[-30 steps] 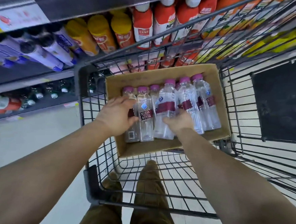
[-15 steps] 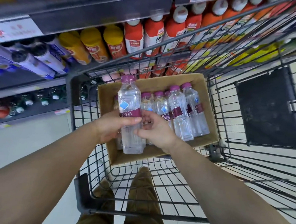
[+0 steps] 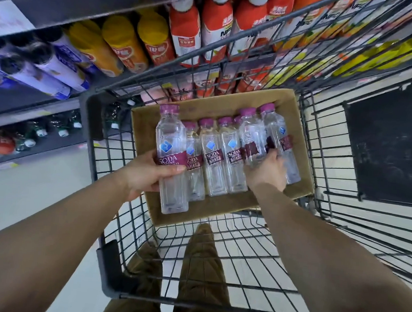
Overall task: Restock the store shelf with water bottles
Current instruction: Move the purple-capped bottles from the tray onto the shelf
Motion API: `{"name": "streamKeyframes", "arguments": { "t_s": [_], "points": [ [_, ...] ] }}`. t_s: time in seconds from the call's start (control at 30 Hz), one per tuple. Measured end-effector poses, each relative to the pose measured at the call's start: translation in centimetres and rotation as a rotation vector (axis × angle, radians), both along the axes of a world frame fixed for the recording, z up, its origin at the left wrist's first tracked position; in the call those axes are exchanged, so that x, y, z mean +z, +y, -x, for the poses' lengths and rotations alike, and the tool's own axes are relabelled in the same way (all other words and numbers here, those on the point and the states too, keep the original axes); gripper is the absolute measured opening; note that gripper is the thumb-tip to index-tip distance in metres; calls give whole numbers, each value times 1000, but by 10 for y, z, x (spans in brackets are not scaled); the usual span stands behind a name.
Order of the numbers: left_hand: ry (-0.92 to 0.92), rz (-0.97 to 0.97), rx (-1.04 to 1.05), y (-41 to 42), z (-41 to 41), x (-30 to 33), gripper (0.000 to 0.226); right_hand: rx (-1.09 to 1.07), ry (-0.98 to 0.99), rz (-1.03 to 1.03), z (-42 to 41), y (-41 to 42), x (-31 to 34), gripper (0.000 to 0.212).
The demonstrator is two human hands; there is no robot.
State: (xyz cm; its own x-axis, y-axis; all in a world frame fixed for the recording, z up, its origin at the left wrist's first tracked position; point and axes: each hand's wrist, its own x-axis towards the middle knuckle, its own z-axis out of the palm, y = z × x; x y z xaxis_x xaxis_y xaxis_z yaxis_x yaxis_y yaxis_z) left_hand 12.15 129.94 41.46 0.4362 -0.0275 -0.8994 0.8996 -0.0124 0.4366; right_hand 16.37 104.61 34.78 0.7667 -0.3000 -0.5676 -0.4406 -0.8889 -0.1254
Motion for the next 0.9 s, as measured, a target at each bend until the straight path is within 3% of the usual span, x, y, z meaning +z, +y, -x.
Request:
{"name": "streamKeyframes", "arguments": {
  "t_s": [0.13,0.27,0.4,0.43,0.5,0.63,0.8,0.9],
  "points": [
    [-20,-23,-16,1,-1,8,47,-76,79,-122,-11,-6,7,59],
    [-43,-9,9,-1,2,32,42,-116,138,-372,-7,-11,37,70],
    [-104,-3,34,4,12,72,56,-199,266,-739,3,4,98,32],
    [-126,-6,36,8,16,85,66,-184,298,-797,7,10,113,37],
    [-151,-25,69,20,28,107,81,-112,341,-867,17,25,142,45],
    [-229,-22,172,57,64,151,68,-21,363,-966,43,67,192,67],
    [-379,-61,253,132,145,212,67,204,390,-1067,91,160,248,60],
    [-490,-98,306,189,214,248,62,408,359,-1123,138,242,287,40]
  ]
}}
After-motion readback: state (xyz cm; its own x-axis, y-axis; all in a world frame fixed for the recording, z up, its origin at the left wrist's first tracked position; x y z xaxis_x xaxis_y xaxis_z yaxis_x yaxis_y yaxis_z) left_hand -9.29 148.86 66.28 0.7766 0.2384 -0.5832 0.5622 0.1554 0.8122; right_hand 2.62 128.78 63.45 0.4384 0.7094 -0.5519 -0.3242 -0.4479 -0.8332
